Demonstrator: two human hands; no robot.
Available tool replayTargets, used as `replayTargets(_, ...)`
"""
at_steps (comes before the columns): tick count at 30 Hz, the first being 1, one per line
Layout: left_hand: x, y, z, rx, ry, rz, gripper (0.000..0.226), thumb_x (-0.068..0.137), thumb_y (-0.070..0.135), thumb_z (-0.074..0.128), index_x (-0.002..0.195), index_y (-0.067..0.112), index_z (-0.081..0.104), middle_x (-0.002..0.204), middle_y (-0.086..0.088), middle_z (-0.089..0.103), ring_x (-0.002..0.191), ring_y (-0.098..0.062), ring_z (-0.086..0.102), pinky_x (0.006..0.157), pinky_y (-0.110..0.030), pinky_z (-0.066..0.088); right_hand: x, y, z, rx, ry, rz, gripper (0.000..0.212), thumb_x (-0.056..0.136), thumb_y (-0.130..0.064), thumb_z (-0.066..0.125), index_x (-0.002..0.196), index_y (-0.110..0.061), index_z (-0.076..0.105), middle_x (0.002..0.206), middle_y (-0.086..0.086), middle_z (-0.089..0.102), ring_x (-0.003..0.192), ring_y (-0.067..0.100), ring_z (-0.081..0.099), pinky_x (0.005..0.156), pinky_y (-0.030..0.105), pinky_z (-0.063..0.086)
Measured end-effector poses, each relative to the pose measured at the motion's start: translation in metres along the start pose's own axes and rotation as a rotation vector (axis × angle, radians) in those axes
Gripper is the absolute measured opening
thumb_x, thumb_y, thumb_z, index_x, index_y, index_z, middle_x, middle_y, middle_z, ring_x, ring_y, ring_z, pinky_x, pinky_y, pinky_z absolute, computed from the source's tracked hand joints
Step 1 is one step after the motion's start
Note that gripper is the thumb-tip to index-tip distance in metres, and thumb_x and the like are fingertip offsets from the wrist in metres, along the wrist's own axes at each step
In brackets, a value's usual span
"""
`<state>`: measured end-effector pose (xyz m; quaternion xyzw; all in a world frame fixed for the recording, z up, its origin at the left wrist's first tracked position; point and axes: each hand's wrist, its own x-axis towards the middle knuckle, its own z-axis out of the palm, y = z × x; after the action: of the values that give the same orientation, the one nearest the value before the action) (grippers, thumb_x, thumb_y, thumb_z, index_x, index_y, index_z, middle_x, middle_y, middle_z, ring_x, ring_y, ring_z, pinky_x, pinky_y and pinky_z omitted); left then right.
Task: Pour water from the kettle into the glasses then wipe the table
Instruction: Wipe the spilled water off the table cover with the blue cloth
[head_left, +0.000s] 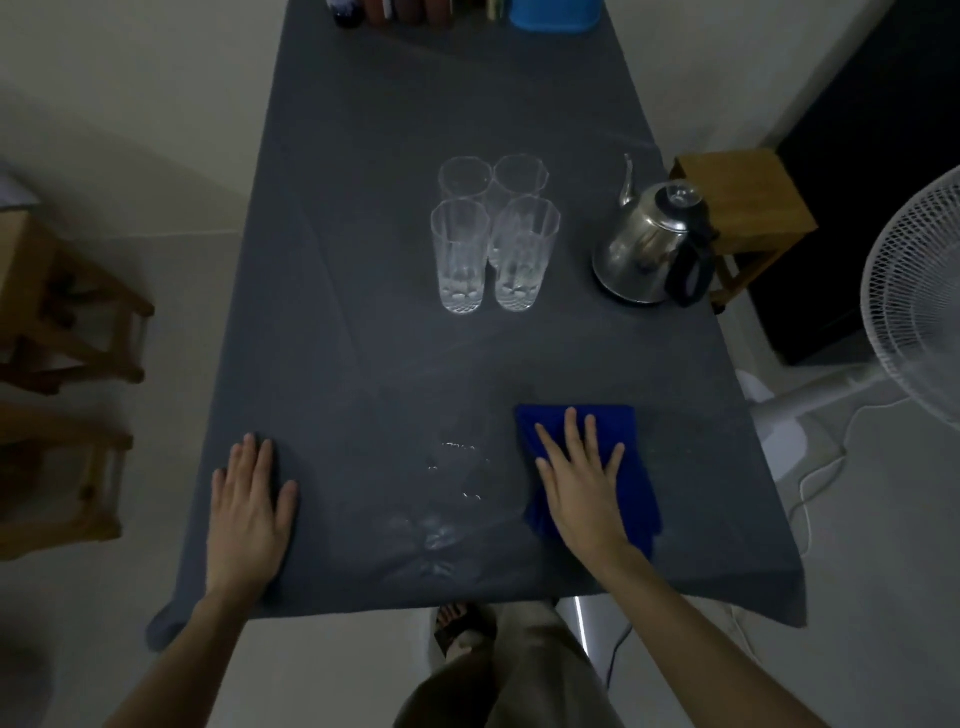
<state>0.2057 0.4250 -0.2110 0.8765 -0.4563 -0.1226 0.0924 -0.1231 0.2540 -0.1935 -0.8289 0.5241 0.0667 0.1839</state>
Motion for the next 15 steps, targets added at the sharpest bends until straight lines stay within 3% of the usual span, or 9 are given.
replayTargets(2,-0.001,-0.002,0.0,-0.004,0.03,-0.03,0.07,0.096,0.053,0.018,0.151,0.011,0.023,0.161,-0.009,0.016,0.149,-0.022,0.01,0.119,-0.025,-0.009,-0.003,-0.01,0.005,0.039,0.001,-0.038,0.075,0.098,-0.05,-0.007,0.144,-0.019,0.043,0.157,0.011,0.028,0.145,0.031,0.023,0.111,0.066,0.016)
replayTargets(8,0.0,-0.004,0.004,0.005,0.055,-0.021,0.065,0.097,0.047,0.023,0.151,0.011,0.022,0.161,-0.008,0.016,0.149,-0.02,0.009,0.121,-0.029,-0.006,-0.01,0.032,0.005,0.175,0.157,-0.012,0.066,0.1,-0.052,0.01,0.145,-0.012,0.039,0.157,-0.002,0.026,0.147,0.013,0.016,0.12,0.052,0.011)
replayTargets(12,0.001,-0.006,0.006,0.0,0.069,-0.019,0.065,0.096,0.046,0.026,0.151,0.01,0.024,0.161,-0.009,0.018,0.149,-0.021,0.01,0.122,-0.032,-0.003,0.005,0.062,-0.012,0.168,0.206,0.139,0.052,0.102,-0.037,0.026,0.149,-0.014,0.031,0.16,-0.002,0.019,0.149,0.014,0.009,0.12,0.052,0.002)
replayTargets(15,0.001,-0.006,0.005,0.003,0.079,-0.014,0.065,0.096,0.045,0.027,0.151,0.01,0.023,0.161,-0.009,0.017,0.149,-0.021,0.009,0.122,-0.034,-0.002,0.029,0.063,-0.024,0.274,0.282,0.27,0.05,0.104,-0.031,0.027,0.15,-0.013,0.028,0.16,0.003,0.02,0.149,0.017,0.009,0.119,0.054,-0.002)
